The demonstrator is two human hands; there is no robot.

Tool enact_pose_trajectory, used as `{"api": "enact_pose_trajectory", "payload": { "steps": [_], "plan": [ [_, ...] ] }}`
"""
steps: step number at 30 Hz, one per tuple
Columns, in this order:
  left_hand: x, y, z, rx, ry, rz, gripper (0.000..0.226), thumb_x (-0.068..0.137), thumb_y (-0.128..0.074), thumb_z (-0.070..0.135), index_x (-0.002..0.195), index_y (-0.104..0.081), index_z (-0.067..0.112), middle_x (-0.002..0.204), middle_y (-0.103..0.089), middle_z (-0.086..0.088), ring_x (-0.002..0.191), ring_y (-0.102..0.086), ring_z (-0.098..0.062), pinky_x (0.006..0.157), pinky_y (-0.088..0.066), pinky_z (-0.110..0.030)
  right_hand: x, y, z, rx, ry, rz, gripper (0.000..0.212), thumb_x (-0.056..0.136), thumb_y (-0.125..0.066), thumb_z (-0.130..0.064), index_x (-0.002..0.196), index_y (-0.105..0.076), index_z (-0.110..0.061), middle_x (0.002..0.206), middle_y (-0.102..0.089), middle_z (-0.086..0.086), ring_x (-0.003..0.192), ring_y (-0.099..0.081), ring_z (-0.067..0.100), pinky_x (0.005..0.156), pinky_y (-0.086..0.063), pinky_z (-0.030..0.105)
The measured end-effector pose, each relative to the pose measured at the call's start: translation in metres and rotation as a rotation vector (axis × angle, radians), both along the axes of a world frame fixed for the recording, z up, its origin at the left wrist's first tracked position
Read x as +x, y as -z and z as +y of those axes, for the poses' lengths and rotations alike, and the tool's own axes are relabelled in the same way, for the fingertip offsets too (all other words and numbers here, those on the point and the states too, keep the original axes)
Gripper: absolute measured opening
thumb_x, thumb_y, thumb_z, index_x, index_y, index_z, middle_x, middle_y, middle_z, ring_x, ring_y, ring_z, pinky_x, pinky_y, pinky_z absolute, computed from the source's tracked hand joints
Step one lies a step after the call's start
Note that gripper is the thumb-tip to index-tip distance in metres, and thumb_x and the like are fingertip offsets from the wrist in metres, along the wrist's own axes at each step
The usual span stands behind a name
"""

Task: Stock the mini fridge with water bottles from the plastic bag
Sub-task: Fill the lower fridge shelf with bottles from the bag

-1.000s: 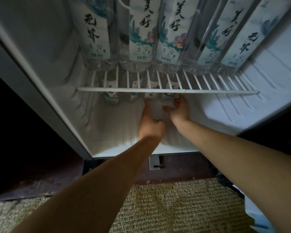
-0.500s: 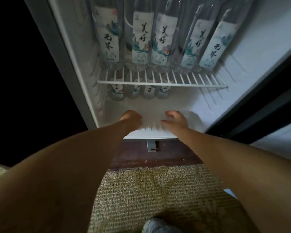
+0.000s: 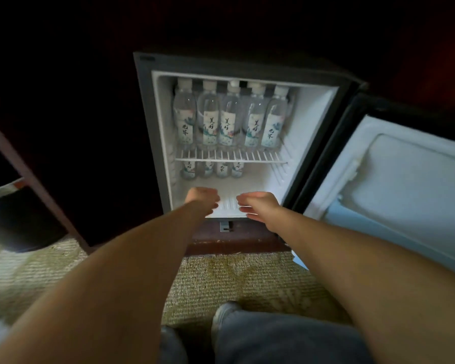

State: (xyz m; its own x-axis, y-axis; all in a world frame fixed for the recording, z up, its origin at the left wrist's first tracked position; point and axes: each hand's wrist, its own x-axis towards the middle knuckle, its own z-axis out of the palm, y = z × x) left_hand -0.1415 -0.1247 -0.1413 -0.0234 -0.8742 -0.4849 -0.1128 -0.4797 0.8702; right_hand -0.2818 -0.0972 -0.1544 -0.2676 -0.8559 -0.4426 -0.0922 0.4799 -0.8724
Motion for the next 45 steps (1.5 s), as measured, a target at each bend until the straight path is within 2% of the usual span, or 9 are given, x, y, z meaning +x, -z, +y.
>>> {"api": "enact_pose_trajectory", "payload": {
  "steps": [5,10,15,19,25,29,36,43,45],
  "plan": [
    [0.011,-0.042,0.068,-0.079,-0.076,0.083,0.026,0.093,-0.053,0.001,0.116,-0.064,0.004,0.099,-0.065,-0.012,0.066,-0.057,-0.013,0.066,-0.048,-0.024,0.022,-0.060,0.065,-0.101,0.007,-0.111,0.019,0.089,-0.066,-0.018,0.106,-0.065,-0.011,0.105,-0.069,0.008,0.088,-0.064,0.016,0.090,-0.050,0.031],
    [0.038,-0.081,0.104,-0.133,-0.175,0.167,0.019,0.092,-0.059,0.009,0.110,-0.064,0.004,0.094,-0.066,-0.008,0.070,-0.061,-0.013,0.068,-0.052,-0.025,0.060,-0.104,0.106,-0.162,-0.032,-0.222,0.009,0.088,-0.067,-0.022,0.092,-0.064,-0.014,0.085,-0.067,-0.001,0.075,-0.064,0.011,0.084,-0.051,0.029],
    [0.065,-0.112,0.114,-0.170,-0.273,0.334,0.008,0.090,-0.062,0.011,0.097,-0.065,0.009,0.078,-0.065,-0.003,0.068,-0.062,-0.013,0.061,-0.052,-0.023,0.085,-0.143,0.113,-0.286,-0.096,-0.298,0.009,0.089,-0.066,-0.022,0.093,-0.065,-0.015,0.079,-0.068,-0.003,0.067,-0.064,0.009,0.069,-0.054,0.022],
    [0.079,-0.114,0.113,-0.147,-0.404,0.367,0.001,0.089,-0.063,0.010,0.088,-0.063,0.011,0.070,-0.062,-0.004,0.059,-0.058,-0.011,0.060,-0.051,-0.022,0.095,-0.141,0.107,-0.275,-0.072,-0.222,0.024,0.090,-0.065,-0.024,0.107,-0.066,-0.008,0.077,-0.066,-0.002,0.065,-0.061,0.009,0.067,-0.051,0.023],
    [0.095,-0.106,0.098,-0.230,-0.331,0.260,0.012,0.090,-0.060,0.011,0.102,-0.065,0.010,0.079,-0.064,-0.003,0.069,-0.060,-0.013,0.074,-0.053,-0.027,0.122,-0.132,0.088,-0.259,-0.084,-0.220,0.007,0.092,-0.062,-0.019,0.092,-0.064,-0.013,0.074,-0.063,-0.001,0.061,-0.057,0.009,0.066,-0.049,0.022],
    [0.113,-0.095,0.094,-0.301,-0.257,0.039,0.020,0.092,-0.058,0.012,0.110,-0.065,0.007,0.086,-0.063,-0.004,0.085,-0.060,-0.017,0.088,-0.051,-0.034,0.136,-0.123,0.076,-0.238,-0.080,-0.169,0.007,0.093,-0.060,-0.017,0.093,-0.064,-0.011,0.072,-0.060,0.000,0.059,-0.055,0.010,0.061,-0.047,0.021],
    [0.177,-0.092,0.105,-0.279,-0.117,-0.207,0.020,0.092,-0.060,0.012,0.111,-0.066,0.009,0.101,-0.064,-0.007,0.090,-0.060,-0.017,0.075,-0.052,-0.027,0.140,-0.117,0.067,-0.160,-0.211,-0.073,0.025,0.093,-0.060,-0.019,0.113,-0.064,-0.005,0.072,-0.060,-0.001,0.059,-0.054,0.008,0.058,-0.044,0.019],
    [0.261,-0.102,0.142,-0.195,-0.212,-0.198,0.013,0.094,-0.053,0.001,0.092,-0.066,0.004,0.077,-0.061,-0.006,0.053,-0.058,-0.012,0.054,-0.047,-0.020,0.194,-0.115,0.066,-0.104,-0.320,-0.134,0.019,0.094,-0.060,-0.023,0.107,-0.062,-0.010,0.072,-0.059,-0.001,0.060,-0.054,0.009,0.059,-0.044,0.020],
    [0.280,-0.101,0.154,-0.178,-0.225,-0.217,0.017,0.094,-0.051,0.000,0.085,-0.065,0.007,0.082,-0.059,-0.011,0.058,-0.056,-0.015,0.058,-0.046,-0.022,0.222,-0.117,0.070,-0.117,-0.368,-0.172,0.022,0.094,-0.060,-0.024,0.109,-0.064,-0.009,0.073,-0.060,-0.002,0.062,-0.055,0.008,0.061,-0.046,0.020]
  ]
}}
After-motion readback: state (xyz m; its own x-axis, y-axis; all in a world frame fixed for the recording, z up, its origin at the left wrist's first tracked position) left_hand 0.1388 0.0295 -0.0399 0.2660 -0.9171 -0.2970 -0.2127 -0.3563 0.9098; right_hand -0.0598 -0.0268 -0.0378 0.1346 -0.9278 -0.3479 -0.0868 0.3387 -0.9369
